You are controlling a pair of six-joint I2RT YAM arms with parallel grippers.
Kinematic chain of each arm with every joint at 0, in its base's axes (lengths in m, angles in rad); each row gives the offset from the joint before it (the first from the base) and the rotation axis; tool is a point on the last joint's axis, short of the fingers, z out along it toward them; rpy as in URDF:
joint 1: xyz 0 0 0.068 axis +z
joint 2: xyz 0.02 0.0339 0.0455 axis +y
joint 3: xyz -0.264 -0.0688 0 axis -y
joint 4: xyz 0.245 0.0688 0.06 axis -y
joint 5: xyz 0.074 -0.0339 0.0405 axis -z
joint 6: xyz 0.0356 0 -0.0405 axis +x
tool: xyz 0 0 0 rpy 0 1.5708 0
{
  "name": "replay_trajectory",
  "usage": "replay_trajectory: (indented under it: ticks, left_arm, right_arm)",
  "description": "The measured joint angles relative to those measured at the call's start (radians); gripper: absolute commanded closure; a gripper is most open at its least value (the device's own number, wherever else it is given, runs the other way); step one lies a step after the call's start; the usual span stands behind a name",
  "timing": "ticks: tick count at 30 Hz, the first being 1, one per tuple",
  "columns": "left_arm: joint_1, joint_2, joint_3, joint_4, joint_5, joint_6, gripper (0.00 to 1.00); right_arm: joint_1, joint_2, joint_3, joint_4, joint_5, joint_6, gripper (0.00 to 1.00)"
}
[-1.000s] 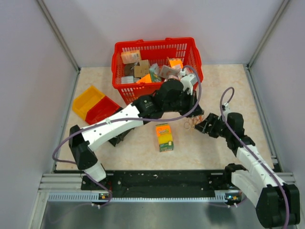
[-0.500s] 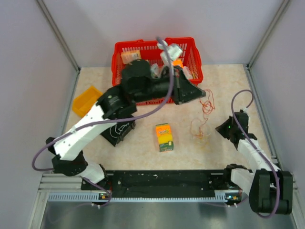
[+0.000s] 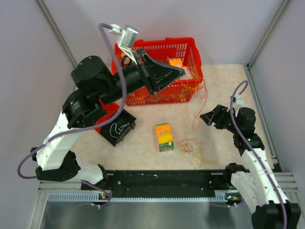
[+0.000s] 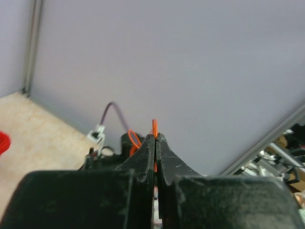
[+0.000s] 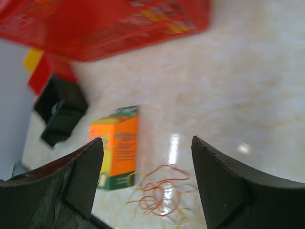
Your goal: Untangle the cables
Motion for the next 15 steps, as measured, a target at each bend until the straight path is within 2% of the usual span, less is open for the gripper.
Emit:
replay_trajectory:
  ticks: [2,5,12,15]
  left_arm:
    - [0.0,0.005,-0.04,-0.027,-0.04,0.017,1.0]
    - [0.001,-0.005,-0.109,-0.093,-0.154,0.054,1.0]
    - [0.042,-0.143,-0.299,-0.359,-0.46,0.118,1.0]
    - [0.157,-0.245,-0.408,-0.465,-0.509,0.118,1.0]
  right_arm:
    - [0.09,-0.046,0.042,0.023,-0.088,-0.02,0.26]
    - [0.158,-0.075,0.066,0.045,-0.158,-0.031,0.26]
    - [0.163,-0.08,-0.002,-0.005,-0.145,-0.068,0.27]
    - [0.163,-0.064,-0.034,-0.033,-0.125,-0.086,0.27]
